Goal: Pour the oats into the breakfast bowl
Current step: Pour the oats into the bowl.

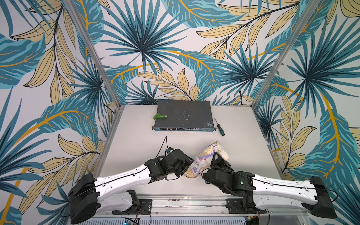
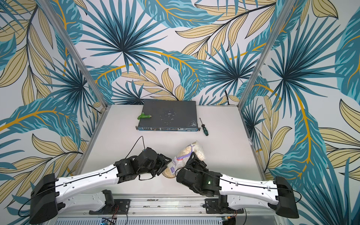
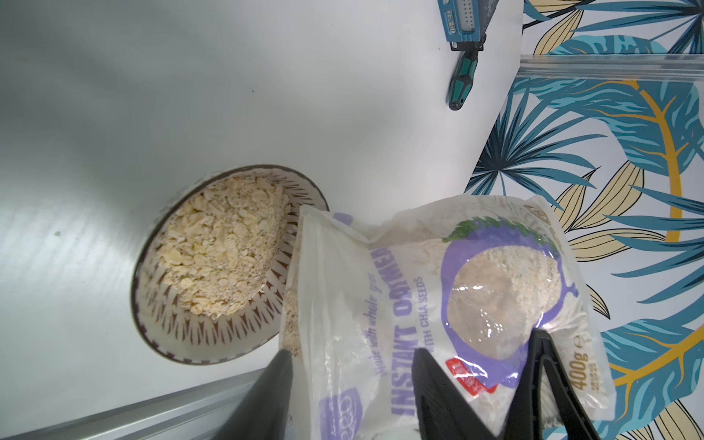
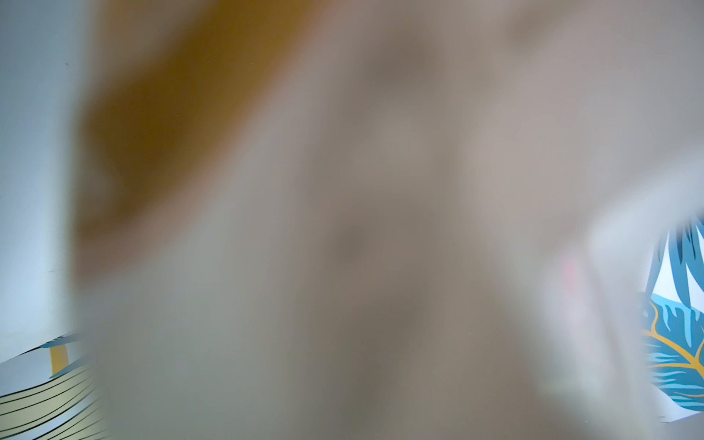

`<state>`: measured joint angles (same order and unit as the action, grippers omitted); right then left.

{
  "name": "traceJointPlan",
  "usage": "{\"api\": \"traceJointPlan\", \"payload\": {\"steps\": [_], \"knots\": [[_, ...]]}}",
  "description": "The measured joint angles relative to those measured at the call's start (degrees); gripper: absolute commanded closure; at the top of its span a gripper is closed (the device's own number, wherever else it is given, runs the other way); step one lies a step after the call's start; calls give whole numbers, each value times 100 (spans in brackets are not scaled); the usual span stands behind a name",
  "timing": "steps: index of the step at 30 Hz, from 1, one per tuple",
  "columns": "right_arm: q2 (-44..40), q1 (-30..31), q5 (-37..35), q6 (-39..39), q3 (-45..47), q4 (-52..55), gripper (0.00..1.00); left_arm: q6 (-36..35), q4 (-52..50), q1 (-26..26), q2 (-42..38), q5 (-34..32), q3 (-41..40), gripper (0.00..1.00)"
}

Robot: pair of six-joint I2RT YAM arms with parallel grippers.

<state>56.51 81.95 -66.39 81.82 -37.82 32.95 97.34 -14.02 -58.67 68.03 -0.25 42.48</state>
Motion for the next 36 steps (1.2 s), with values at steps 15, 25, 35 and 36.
{"api": "traceJointPlan", "payload": {"steps": [15,25,35,36], "knots": [[-26,0,-46,31,157,-219,100,107,876,2,264,-133,-461,33],[-199,0,-195,201,350,-442,100,111,1598,2,673,-31,-461,34],[-177,0,-223,289,367,-442,100,94,1939,7,1106,264,-374,50],[-175,0,-227,289,367,-444,100,94,1939,11,1106,264,-369,54]]}}
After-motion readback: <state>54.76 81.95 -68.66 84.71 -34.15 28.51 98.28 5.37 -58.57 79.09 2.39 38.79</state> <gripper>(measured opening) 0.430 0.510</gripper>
